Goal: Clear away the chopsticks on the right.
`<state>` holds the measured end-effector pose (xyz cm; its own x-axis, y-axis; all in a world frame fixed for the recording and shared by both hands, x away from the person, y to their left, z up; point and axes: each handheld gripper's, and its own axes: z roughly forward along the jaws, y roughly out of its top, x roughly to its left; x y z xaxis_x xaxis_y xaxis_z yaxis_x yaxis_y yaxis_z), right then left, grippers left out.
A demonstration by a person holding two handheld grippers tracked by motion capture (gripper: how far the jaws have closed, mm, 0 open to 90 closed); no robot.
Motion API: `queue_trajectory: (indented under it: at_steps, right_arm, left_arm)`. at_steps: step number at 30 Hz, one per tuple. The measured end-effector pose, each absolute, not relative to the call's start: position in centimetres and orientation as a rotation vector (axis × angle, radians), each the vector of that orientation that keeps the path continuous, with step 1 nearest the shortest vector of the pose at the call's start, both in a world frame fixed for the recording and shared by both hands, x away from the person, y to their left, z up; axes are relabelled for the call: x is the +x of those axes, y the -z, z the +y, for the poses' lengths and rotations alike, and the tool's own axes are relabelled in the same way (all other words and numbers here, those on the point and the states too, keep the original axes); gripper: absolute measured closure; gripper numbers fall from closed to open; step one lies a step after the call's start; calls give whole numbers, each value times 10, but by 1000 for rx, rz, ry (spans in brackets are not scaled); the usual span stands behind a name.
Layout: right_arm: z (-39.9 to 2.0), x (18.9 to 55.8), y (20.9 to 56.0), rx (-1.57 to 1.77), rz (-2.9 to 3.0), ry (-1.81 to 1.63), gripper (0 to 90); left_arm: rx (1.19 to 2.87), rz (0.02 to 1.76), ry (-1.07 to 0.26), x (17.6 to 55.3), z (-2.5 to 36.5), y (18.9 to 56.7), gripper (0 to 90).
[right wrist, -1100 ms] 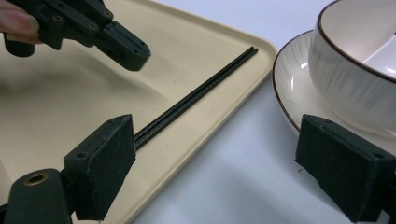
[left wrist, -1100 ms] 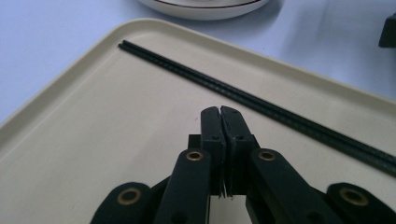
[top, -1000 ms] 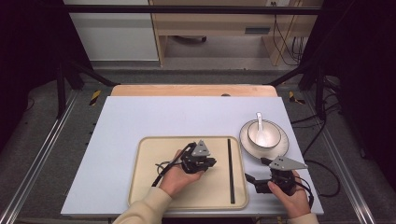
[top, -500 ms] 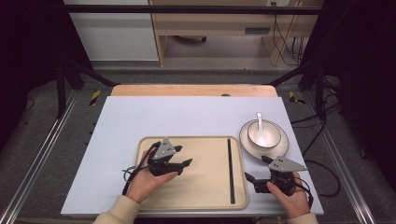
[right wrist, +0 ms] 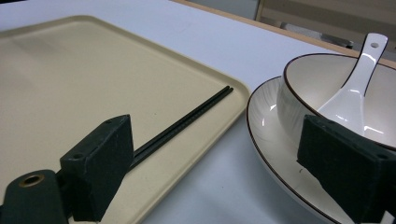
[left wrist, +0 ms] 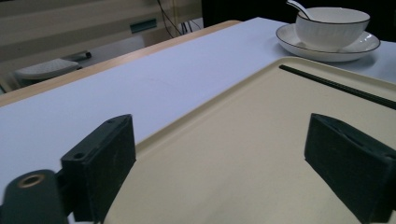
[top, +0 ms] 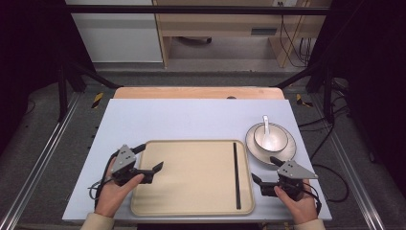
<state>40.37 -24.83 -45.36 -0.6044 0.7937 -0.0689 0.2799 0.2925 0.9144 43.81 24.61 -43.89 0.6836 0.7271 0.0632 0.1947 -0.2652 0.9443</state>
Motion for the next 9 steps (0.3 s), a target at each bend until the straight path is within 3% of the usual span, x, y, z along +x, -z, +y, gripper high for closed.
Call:
queue_trajectory:
  at_steps: [9]
  right_arm:
    - [-248, 404, 455, 971, 1992, -1277, 89]
  left_arm:
    - [1658, 754, -688, 428, 294, 438, 29]
